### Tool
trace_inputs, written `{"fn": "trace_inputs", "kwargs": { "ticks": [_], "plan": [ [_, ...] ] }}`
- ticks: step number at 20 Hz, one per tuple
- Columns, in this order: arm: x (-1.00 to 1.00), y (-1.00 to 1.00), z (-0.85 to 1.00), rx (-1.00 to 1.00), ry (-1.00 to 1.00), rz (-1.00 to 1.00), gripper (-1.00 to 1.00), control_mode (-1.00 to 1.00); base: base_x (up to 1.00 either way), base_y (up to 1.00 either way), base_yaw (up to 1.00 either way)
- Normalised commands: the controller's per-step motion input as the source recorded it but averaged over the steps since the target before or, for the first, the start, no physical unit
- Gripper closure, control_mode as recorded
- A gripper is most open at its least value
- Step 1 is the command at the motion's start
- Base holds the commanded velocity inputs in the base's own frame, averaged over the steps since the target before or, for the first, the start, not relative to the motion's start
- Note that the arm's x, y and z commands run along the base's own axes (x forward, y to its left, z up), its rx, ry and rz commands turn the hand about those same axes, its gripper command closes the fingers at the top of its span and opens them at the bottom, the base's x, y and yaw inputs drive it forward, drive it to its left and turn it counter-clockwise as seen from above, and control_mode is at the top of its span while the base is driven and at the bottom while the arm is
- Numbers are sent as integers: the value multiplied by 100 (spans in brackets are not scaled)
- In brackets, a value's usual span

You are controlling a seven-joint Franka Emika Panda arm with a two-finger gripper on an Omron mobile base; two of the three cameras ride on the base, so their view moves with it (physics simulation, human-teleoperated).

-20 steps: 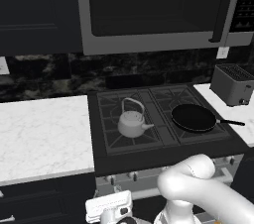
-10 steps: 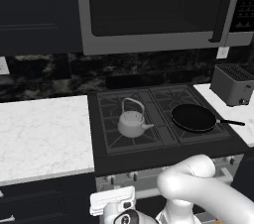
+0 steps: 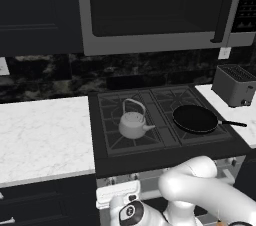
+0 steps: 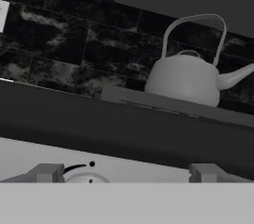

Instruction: Pick the kettle from the counter and place it on a stove burner. Then turn the burner on.

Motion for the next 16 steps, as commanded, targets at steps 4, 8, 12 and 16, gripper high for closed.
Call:
{"fn": "trace_inputs", "kwargs": {
  "ticks": [4,8,12,16],
  "plan": [
    [4,0,-11,2,0,0,-100,-100,0,0,0],
    [0,5,-30,2,1,0,-100,-100,0,0,0],
    [0,0,-11,5,0,0,-100,-100,0,0,0],
    [0,0,-24,5,0,0,-100,-100,0,0,0]
  ]
}}
